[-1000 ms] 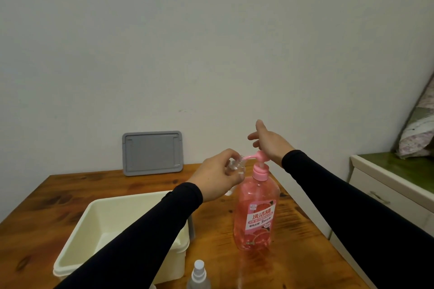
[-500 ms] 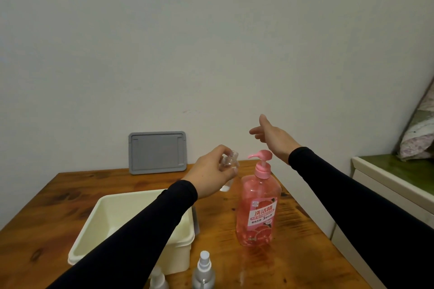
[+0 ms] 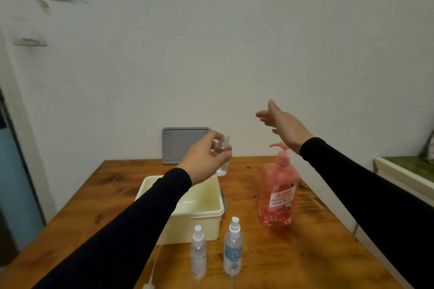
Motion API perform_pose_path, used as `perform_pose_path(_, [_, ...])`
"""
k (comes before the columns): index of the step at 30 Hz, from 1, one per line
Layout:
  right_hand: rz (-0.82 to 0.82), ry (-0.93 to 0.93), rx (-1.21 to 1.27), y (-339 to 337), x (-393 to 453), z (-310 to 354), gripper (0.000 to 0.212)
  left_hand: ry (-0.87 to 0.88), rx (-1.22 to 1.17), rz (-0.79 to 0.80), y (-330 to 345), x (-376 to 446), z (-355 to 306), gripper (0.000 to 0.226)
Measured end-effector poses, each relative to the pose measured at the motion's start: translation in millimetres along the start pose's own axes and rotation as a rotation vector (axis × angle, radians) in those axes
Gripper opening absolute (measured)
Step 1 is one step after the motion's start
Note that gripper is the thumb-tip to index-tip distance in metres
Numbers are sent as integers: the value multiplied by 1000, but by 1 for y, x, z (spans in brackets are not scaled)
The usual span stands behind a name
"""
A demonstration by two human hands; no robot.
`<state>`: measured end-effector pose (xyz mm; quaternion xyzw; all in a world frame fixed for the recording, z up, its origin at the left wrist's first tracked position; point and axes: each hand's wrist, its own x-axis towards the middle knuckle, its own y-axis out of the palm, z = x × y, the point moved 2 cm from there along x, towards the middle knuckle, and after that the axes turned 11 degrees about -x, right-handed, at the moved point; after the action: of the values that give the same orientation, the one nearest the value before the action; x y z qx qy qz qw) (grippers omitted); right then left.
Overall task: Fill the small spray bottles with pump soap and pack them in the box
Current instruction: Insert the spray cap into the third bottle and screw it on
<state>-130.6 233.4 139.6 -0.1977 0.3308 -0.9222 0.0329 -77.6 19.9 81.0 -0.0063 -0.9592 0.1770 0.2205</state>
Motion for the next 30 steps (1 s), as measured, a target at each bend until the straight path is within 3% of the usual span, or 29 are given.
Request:
perform_pose_path(15, [225, -174, -14, 123, -77, 44, 62, -106, 70, -167, -89, -109, 19, 26])
perform_pose_path(24, [227, -551, -440, 185, -114, 67, 47, -170, 77, -247, -122, -152, 45, 28])
perform_pose_path(30, [423, -683, -605, 228, -135, 65, 41, -190, 91, -265, -134, -168, 53, 30])
